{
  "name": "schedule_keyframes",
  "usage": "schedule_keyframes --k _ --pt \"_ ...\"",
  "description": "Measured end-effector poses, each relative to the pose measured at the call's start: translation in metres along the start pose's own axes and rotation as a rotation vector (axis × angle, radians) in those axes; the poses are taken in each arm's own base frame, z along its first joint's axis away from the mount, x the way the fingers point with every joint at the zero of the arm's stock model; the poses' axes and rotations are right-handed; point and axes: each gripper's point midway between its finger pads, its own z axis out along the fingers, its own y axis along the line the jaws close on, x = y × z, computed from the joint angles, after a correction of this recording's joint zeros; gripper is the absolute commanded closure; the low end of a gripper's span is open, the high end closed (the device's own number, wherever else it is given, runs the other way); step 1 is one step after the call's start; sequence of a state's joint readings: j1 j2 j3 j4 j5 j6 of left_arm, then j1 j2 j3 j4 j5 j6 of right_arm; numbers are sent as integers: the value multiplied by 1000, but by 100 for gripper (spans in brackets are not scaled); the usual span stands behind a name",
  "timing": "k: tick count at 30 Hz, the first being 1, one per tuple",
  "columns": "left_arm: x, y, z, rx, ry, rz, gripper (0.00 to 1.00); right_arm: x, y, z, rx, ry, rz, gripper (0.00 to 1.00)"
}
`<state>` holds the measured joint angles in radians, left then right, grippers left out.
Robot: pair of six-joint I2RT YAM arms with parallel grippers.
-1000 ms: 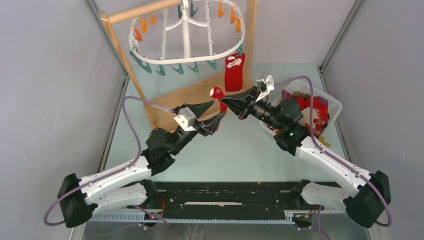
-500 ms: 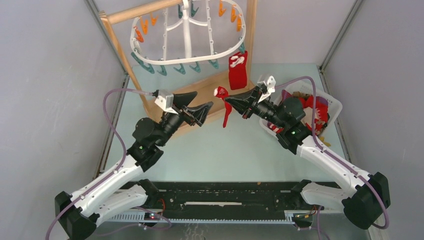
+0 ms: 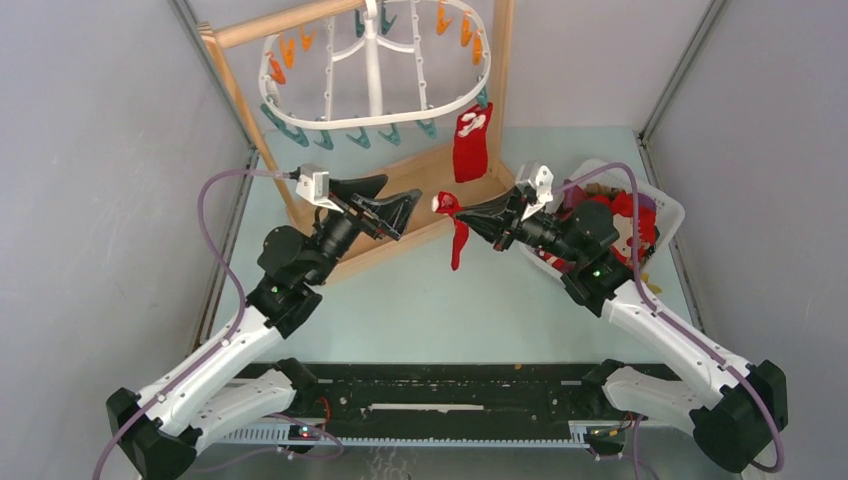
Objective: Clip the socks to the hanger
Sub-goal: Open the clamp at the hanger.
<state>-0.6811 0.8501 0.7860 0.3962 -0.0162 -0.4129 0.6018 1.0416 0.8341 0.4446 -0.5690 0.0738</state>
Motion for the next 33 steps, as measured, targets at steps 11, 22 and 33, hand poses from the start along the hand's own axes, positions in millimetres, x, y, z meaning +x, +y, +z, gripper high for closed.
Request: schedule_keyframes --k 11,22,33 --pt "1 7 9 -54 39 -102 0 1 4 -15 -10 8 -28 100" --pt "9 21 7 -123 81 -192 0 5 3 -25 7 20 -43 100" --pt "8 29 4 -170 79 -318 1 6 1 -32 22 28 -50 100"
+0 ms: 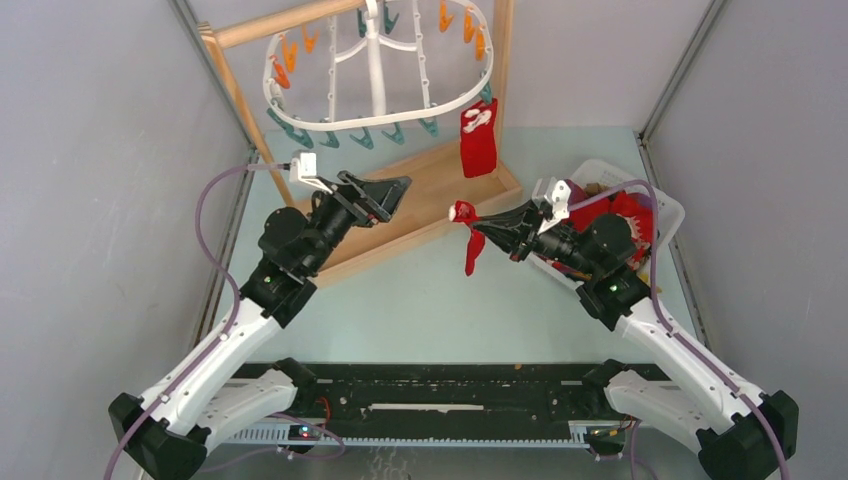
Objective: Clip the socks to the hanger
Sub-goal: Open the clamp at the hanger.
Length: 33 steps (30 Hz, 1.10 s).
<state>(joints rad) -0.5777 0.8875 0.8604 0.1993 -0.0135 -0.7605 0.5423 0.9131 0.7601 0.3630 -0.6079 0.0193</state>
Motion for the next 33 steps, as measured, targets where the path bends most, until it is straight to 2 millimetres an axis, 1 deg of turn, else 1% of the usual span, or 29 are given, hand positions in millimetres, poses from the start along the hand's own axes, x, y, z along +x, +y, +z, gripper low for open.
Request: schedule_keyframes --k 7,11,13,15,18,21,24,26,30,33 --pt "10 6 -4 -20 49 2 5 7 0 -9 11 13 -18 100" --pt "11 7 -3 -34 65 19 3 9 0 -15 18 17 -31 100" --pt "6 2 0 -31 67 29 1 11 0 -19 23 17 -35 100" --pt "-1 -5 6 -24 64 38 1 13 -2 -22 33 18 -37 100" --pt "-6 -10 12 -24 66 47 2 14 -5 -26 48 18 -40 100" --pt "-6 -10 15 -34 77 54 5 15 -8 -28 56 20 -41 100" --pt "-3 -6 17 -51 92 62 10 17 -8 -28 56 21 -41 100" --pt "-5 -7 19 -56 96 71 11 20 -7 -29 55 22 -39 100" --pt "-19 -15 27 -59 74 107 10 26 -6 -31 56 24 -37 100" --pt "-31 -20 32 -62 44 129 11 25 -7 -31 58 17 -42 100"
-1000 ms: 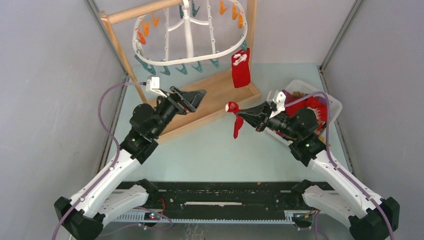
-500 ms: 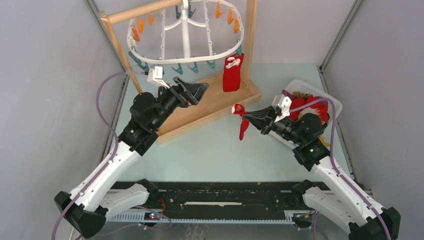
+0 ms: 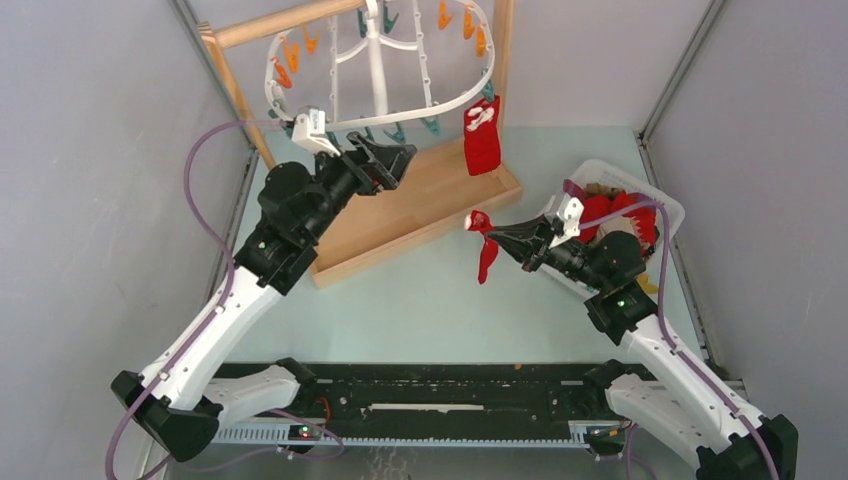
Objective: Clip the socks to the hanger
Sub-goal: Open the clamp at the hanger.
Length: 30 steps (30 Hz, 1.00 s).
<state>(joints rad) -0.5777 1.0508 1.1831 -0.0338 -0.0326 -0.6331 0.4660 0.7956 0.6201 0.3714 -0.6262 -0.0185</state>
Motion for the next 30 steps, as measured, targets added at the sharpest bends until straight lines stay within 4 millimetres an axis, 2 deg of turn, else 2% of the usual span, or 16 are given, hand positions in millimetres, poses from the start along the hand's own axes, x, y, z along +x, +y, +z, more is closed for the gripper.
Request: schedule_keyframes --k 3,6,11,14,16,24,30 --pt "-9 -3 7 -6 -22 12 15 -3 -5 2 9 -18 -13 100" --pt "-9 -3 19 -16 -23 15 19 -3 -11 4 20 -23 -13 100" --pt "8 -6 37 -29 7 37 22 0 -18 7 33 -25 2 100" --pt "17 -14 38 -21 20 50 28 -1 -21 8 38 -32 1 100" --pt "18 -18 37 -18 16 50 29 -2 -23 9 39 -41 0 100" --pt "10 -12 42 -55 -31 46 33 -2 -27 13 43 -55 5 100" --pt "26 -2 61 -79 -17 46 32 -6 -27 14 41 -70 12 100"
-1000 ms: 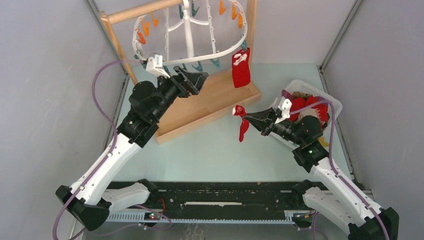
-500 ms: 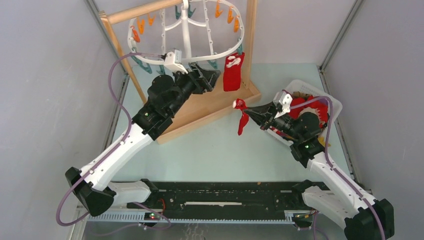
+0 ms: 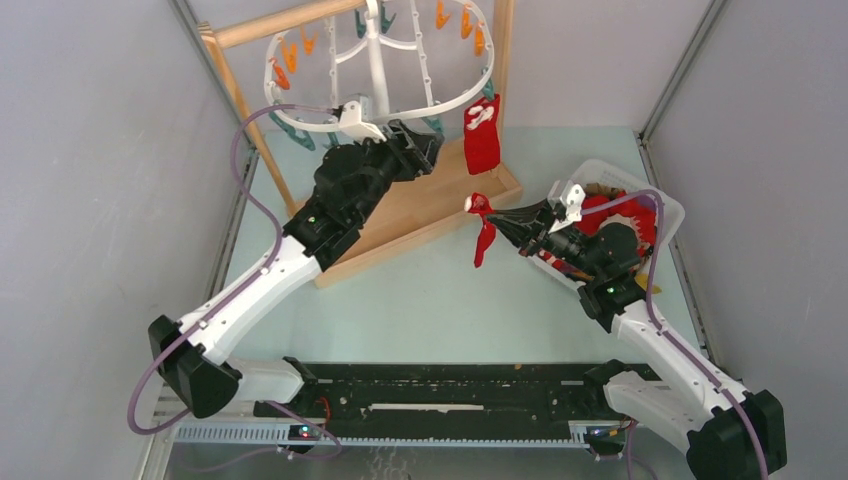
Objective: Clip the socks to the hanger
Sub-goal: Open the clamp at the hanger.
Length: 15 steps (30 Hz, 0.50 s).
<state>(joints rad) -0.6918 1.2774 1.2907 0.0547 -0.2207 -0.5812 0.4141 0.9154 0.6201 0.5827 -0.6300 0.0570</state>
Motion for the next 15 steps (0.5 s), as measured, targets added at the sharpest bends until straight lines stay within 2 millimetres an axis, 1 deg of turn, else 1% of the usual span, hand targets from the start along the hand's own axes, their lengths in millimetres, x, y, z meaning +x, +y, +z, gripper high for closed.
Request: schedule_keyframes --k 2,5,13,15 --pt "5 3 6 -10 3 -1 32 -1 0 0 -1 -4 1 100" --pt "7 4 11 -14 -3 -3 32 -1 0 1 -1 -9 5 100" --pt "-2 -4 12 -5 -51 -22 29 -2 -1 3 -1 -18 7 100" --pt "-7 -3 13 -11 -75 -29 30 -3 -1 3 -2 -21 5 100"
